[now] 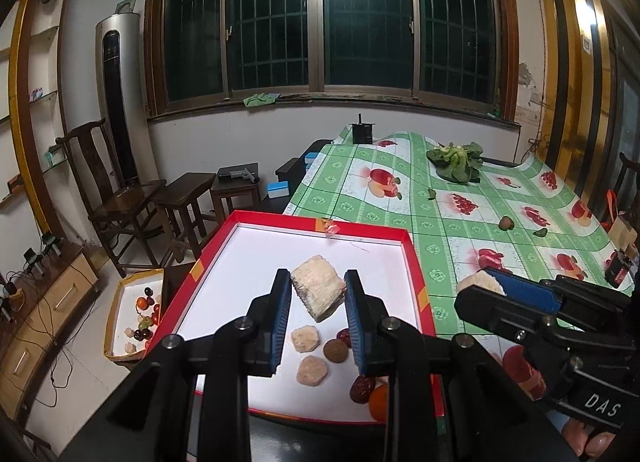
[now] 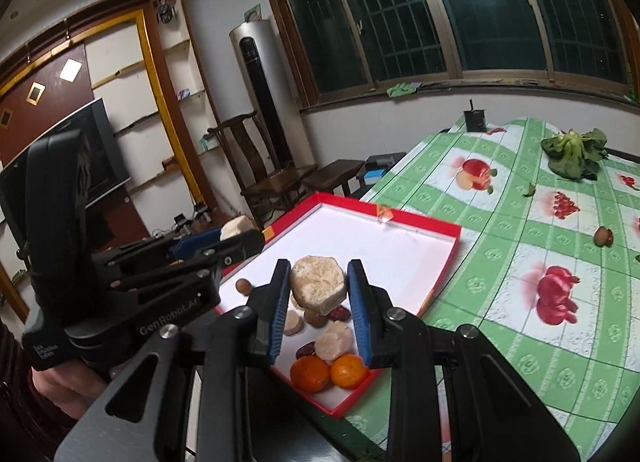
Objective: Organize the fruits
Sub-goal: 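Carry the pale cake and pale cube over the tray, then lower the cake and cube into the tray and open both grippers, then move both open grippers back to the red date and brown fruit on the table, then grasp the red date with the right gripper while the left gripper grasps the brown fruit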
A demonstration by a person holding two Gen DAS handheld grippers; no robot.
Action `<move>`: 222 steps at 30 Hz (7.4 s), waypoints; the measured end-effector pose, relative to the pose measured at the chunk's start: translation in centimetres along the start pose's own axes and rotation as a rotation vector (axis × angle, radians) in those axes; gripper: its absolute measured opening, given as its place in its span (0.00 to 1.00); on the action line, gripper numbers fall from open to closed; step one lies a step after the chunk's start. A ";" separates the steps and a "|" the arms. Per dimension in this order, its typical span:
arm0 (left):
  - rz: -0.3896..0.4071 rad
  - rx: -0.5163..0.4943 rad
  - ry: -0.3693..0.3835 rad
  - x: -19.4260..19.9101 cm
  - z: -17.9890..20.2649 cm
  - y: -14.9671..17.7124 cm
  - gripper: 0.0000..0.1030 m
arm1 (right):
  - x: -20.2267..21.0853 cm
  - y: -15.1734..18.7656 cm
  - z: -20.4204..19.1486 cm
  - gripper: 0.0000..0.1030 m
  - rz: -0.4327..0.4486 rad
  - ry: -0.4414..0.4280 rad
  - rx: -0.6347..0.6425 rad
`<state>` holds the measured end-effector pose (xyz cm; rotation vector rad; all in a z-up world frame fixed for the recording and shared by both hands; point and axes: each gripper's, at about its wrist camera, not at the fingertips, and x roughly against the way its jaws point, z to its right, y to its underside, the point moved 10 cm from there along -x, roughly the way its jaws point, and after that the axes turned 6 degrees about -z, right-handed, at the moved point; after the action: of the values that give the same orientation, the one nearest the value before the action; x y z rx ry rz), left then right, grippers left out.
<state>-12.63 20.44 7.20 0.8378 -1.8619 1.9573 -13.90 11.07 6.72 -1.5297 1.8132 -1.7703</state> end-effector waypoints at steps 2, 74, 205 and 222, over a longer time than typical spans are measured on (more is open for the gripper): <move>-0.006 0.005 -0.002 -0.2 -0.3 0.2 0.25 | -0.6 0.3 -0.2 0.30 -0.016 -0.003 0.008; -0.211 0.016 -0.059 -7.3 -3.4 5.5 0.26 | -7.1 5.6 1.6 0.39 -0.213 -0.002 -0.086; -0.368 -0.117 0.129 -18.1 14.9 1.7 0.21 | 2.2 -2.1 33.5 0.18 -0.117 0.319 -0.503; -0.119 -0.168 0.000 -7.1 12.3 -2.3 0.21 | -0.3 -2.3 26.9 0.18 -0.134 0.207 -0.346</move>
<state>-3.28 9.78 4.57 0.8750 -1.8991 1.7034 6.85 -5.21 1.07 -1.6756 2.2662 -1.8031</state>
